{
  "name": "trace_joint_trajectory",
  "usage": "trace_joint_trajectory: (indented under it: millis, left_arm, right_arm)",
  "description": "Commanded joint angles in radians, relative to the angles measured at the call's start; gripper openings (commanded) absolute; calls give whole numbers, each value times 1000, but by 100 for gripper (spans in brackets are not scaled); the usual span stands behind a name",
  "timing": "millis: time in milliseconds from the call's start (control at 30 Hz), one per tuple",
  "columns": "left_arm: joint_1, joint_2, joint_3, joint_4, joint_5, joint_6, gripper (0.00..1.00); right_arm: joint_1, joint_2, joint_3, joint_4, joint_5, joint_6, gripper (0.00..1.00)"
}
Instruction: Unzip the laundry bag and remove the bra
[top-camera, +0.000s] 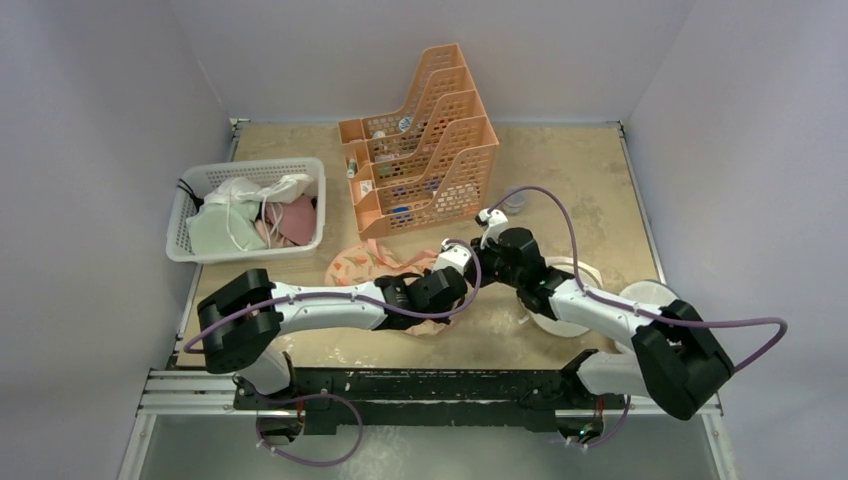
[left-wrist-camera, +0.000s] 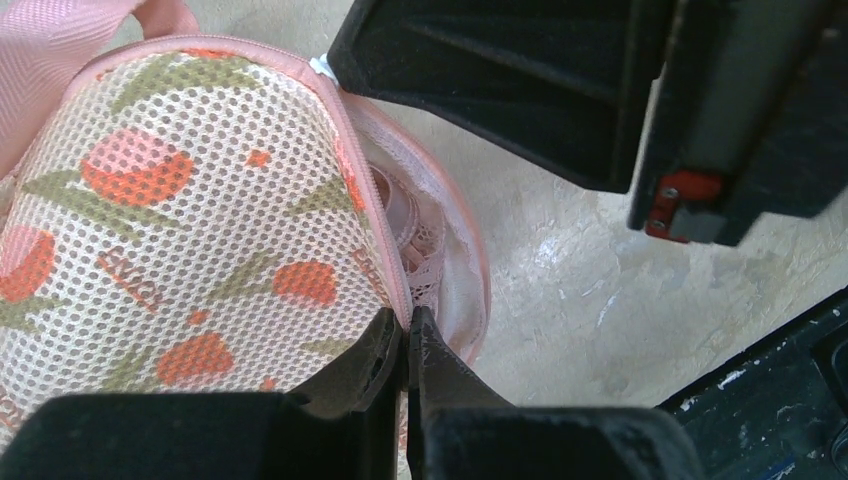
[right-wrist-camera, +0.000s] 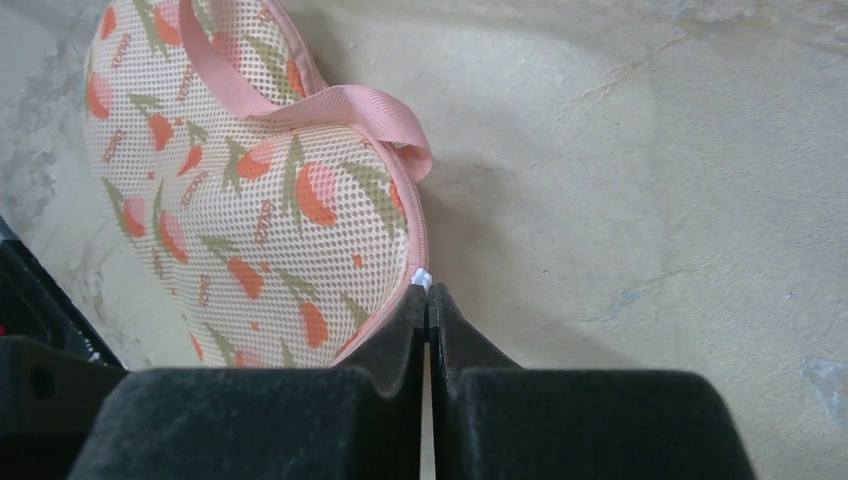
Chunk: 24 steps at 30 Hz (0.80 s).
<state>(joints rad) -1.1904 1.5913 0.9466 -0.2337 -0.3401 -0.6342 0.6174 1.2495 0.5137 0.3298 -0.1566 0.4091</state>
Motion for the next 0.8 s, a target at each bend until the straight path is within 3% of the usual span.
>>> trace_joint_trajectory:
  millis: [0, 100, 267, 367, 500, 567, 767]
  left_arm:
    - [-15, -11, -7, -28, 54, 12, 0]
    - [-15, -21, -33, -61, 4, -13, 0]
    - [-14, -31, -23, -235, -233, -90, 0]
    - [-13, -42, -9, -257, -252, -57, 1]
    - [-17, -84, 11, -215, -178, -7, 13]
    - [-38, -124, 19, -183, -164, 15, 24]
    - [-71, -206, 2, -62, -152, 54, 51]
  right_arm:
    - [-44, 34, 39, 95, 60, -44, 0]
    - [-52, 57, 43, 100, 51, -52, 0]
    - [-51, 22, 39, 62, -11, -105, 0]
    - [-52, -19, -5, 73, -118, -89, 0]
    - [-50, -60, -65, 108, -271, -46, 0]
    - [-46, -85, -103, 161, -350, -32, 0]
    - [-42, -136, -136, 206, -417, -13, 0]
